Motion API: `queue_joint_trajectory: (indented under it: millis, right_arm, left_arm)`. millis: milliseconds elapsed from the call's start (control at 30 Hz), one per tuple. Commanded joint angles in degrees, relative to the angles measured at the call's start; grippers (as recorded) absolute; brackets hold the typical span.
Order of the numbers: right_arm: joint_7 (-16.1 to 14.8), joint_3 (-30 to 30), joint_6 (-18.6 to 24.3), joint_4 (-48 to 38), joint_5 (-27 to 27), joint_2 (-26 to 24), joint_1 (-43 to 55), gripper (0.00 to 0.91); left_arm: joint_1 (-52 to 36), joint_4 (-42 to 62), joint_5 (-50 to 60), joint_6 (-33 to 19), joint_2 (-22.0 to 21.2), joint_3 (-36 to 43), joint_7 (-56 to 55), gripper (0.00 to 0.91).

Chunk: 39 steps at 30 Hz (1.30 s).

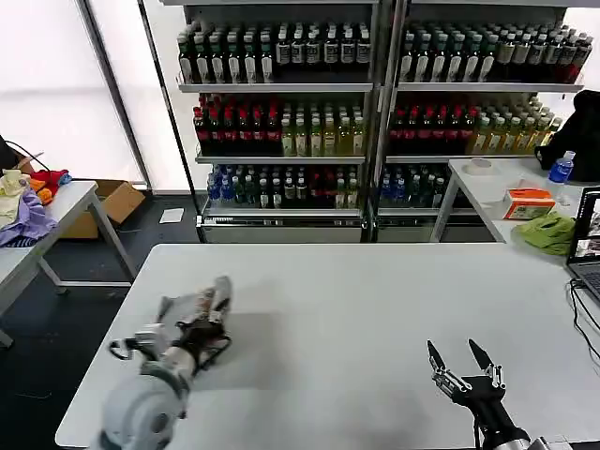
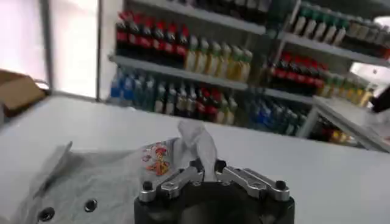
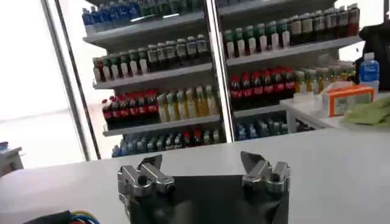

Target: Fold and organize the clothes.

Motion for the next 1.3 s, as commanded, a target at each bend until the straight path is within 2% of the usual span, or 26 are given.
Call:
queue_joint_trajectory:
  millis: [33,167,200,267,300,367,433,467,500,600,733,767,900,1067,1100,1133,1167,1300]
  right_arm:
    - [0.8,-2.9,-1.6,0.3,-3.4,0.3,0.0,0.907]
    - [4.2,-6.4,-7.1,0.2,-4.2,-0.9,2.1,0.907]
    - [5.7,-7.6,-9.8,0.1,-4.2,-1.7,3.0,0.907]
    - [7.3,-9.2,-12.9,-0.4,-2.2,-2.8,4.9,0.907]
    - [8.3,-10.5,-15.7,-0.9,1.3,-3.8,6.4,0.907]
    - [9.2,-12.3,-18.3,-1.4,3.6,-4.9,8.2,0.907]
    - [12.0,-18.4,-21.0,-3.9,5.7,-6.3,13.4,0.907]
    - [12.7,-19.9,-21.5,-4.5,5.8,-6.5,15.1,0.907]
    - [13.9,-24.4,-22.2,-6.1,6.0,-7.1,18.2,0.907]
    - [16.2,-32.3,-23.7,-9.2,9.9,-7.7,24.5,0.907]
    - [16.7,-39.4,-23.7,-15.7,12.5,-7.8,32.4,0.907]
    - [16.8,-41.6,-24.0,-17.2,15.4,-8.1,34.1,0.907]
    - [16.1,-47.0,-24.3,-21.7,20.1,-10.2,39.4,0.907]
    - [15.0,-50.5,-24.0,-26.5,24.6,-11.5,44.4,0.907]
    - [15.0,-50.7,-24.0,-26.9,24.6,-11.2,44.5,0.816]
    - [15.2,-50.8,-24.0,-27.2,24.5,-10.9,44.6,0.534]
    - [15.3,-50.8,-23.8,-27.4,24.3,-10.3,44.5,0.000]
    - [16.2,-50.0,-23.6,-27.7,24.1,-9.8,43.8,0.000]
  left_arm:
    - [-9.6,15.9,6.6,0.4,-15.1,23.4,-4.4,0.907]
    - [-9.9,14.8,6.7,0.4,-16.1,22.9,-2.9,0.907]
    - [-10.2,13.1,6.4,0.4,-15.5,21.6,-2.5,0.907]
    - [-10.4,10.3,5.5,0.4,-14.3,20.2,-2.3,0.907]
    - [-10.3,8.0,4.9,0.4,-12.9,18.0,-1.4,0.907]
    - [-9.8,4.5,3.9,0.4,-10.9,15.3,-0.9,0.907]
    - [-8.7,1.0,4.4,0.4,-7.4,10.6,1.2,0.907]
    - [-7.8,-0.5,5.4,0.4,-6.2,8.4,2.0,0.907]
    - [-7.0,-1.5,6.4,0.4,-5.1,6.9,2.9,0.907]
    - [-3.4,-4.2,7.2,0.3,-1.5,-1.9,5.7,0.907]
    - [1.3,-5.0,12.4,-1.8,1.2,-11.3,11.3,0.907]
    - [2.4,-4.9,13.3,-2.2,1.5,-13.8,11.7,0.907]
    - [5.2,-5.4,12.8,-2.4,1.8,-18.3,11.8,0.907]
    - [7.3,-6.4,12.4,-2.6,1.0,-21.2,11.7,0.907]
    - [7.5,-6.4,12.4,-2.6,0.8,-21.3,11.6,0.907]
    - [7.9,-6.8,12.4,-2.6,0.5,-21.4,11.6,0.907]
    - [8.4,-7.0,12.3,-2.6,0.2,-21.5,11.5,0.907]
    - [9.7,-7.8,11.7,-2.5,-0.3,-22.0,11.3,0.907]
